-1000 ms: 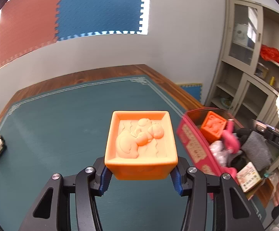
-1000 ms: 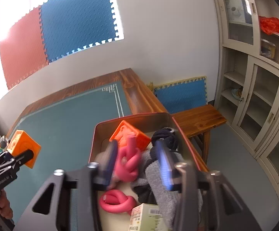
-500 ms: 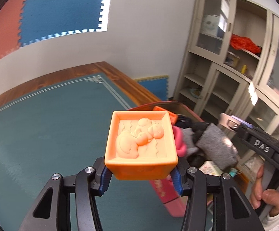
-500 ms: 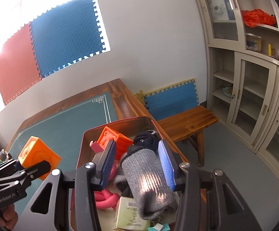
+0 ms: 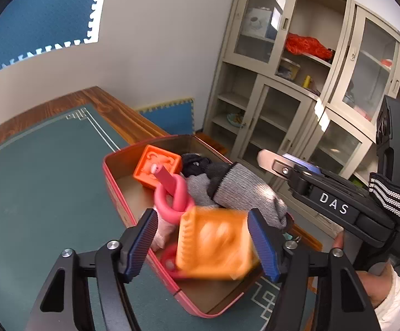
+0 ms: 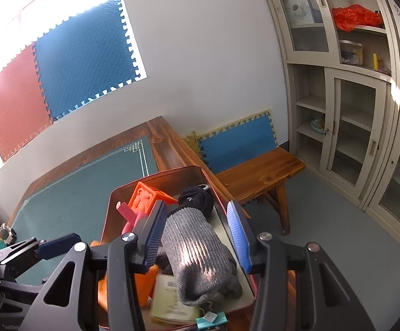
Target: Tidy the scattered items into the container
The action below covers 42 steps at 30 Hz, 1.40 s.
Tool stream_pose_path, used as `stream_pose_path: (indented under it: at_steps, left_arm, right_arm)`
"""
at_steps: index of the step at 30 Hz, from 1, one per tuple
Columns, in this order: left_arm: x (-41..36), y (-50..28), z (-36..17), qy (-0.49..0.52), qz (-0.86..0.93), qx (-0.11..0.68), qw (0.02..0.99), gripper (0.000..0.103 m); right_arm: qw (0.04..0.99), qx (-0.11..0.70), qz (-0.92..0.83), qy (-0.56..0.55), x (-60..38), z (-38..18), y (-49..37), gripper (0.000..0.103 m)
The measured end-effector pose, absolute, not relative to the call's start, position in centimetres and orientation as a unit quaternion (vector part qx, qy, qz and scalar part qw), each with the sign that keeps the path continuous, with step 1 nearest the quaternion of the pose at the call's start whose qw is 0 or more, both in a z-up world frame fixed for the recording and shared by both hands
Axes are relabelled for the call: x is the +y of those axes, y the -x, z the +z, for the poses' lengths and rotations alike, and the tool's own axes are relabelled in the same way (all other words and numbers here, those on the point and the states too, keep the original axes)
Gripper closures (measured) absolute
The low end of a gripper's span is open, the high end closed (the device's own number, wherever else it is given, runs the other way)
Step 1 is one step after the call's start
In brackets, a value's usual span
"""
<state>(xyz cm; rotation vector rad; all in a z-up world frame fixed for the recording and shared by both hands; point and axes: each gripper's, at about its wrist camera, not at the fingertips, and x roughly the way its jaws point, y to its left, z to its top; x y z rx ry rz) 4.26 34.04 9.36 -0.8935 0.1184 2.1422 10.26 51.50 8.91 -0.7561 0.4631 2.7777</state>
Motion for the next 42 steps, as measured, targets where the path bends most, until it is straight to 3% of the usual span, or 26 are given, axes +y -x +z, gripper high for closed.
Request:
stream_pose_path:
  at_steps: [13, 26, 29, 42]
  left_arm:
    - [32.1, -3.9, 9.3, 0.335, 0.873, 0.055, 0.35, 0.034]
    - [29.1, -3.6, 9.3, 0.337, 0.887, 0.051, 0.31, 0.029]
    - [28.9, -4.2, 9.3, 0.337, 0.888, 0.054, 0.309, 0.017]
    - [29.9, -6.7, 9.2, 0.352, 0.88, 0.062, 0.312, 0.017]
  right_arm:
    - [0.1, 0.155, 0.947, 0.262, 50.4, 8.8, -10.4, 0.053]
    - [0.094, 0.126, 0.947, 0.28, 48.6, 9.0, -11.3, 0.022]
    - [0.088, 0.106, 0.941, 0.308, 48.1, 8.6, -11.8, 0.021]
    - [0.057, 0.052, 0.918, 0.39, 46.9, 7.0, -15.8, 0.018]
